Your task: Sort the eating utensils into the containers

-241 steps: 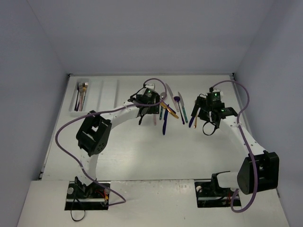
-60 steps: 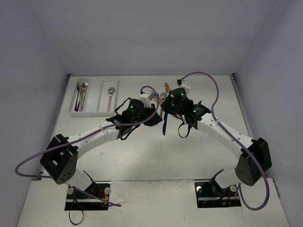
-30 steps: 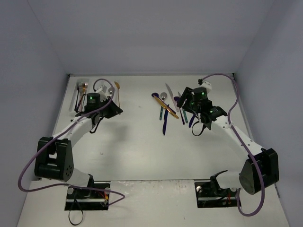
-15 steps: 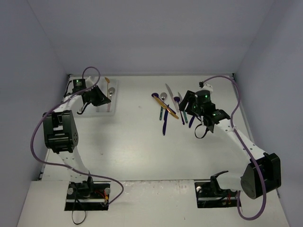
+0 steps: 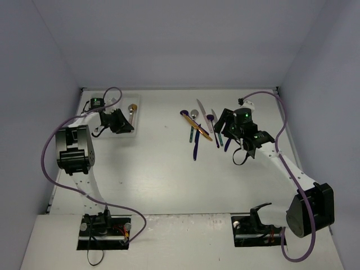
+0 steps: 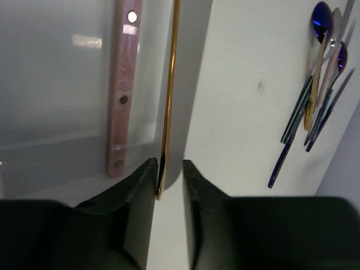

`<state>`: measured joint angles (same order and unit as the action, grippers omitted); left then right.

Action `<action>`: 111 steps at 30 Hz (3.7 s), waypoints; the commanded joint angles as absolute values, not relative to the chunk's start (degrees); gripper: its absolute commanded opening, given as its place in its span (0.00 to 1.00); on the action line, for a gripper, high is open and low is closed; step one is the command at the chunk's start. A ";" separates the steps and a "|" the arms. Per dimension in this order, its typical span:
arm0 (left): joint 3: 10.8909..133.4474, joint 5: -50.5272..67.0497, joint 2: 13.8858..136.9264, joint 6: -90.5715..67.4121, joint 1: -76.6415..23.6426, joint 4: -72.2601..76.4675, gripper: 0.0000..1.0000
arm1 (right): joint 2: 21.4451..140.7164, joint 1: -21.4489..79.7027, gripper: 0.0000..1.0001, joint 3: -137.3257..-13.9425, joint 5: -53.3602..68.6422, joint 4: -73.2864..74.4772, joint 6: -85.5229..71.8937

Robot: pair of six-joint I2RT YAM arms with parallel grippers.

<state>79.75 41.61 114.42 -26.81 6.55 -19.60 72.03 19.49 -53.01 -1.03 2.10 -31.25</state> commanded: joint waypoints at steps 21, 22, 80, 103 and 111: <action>69.98 8.52 71.95 -15.43 1.27 -21.26 0.62 | 90.99 18.48 0.54 -64.52 -8.42 2.37 -20.04; 67.95 8.06 69.94 -15.47 1.17 -19.73 0.63 | 92.37 18.52 0.53 -65.59 -8.44 2.37 -19.78; 60.59 10.14 69.46 -33.62 -35.70 3.18 0.67 | 88.21 29.38 0.00 -79.07 -11.48 2.36 -27.52; 68.79 11.50 86.75 -36.36 -48.54 9.34 0.49 | 77.36 32.17 0.00 -70.00 -8.82 1.38 -39.11; 67.71 11.02 86.62 -37.19 -48.60 9.58 0.05 | 76.89 32.17 0.00 -68.93 -8.89 0.99 -39.22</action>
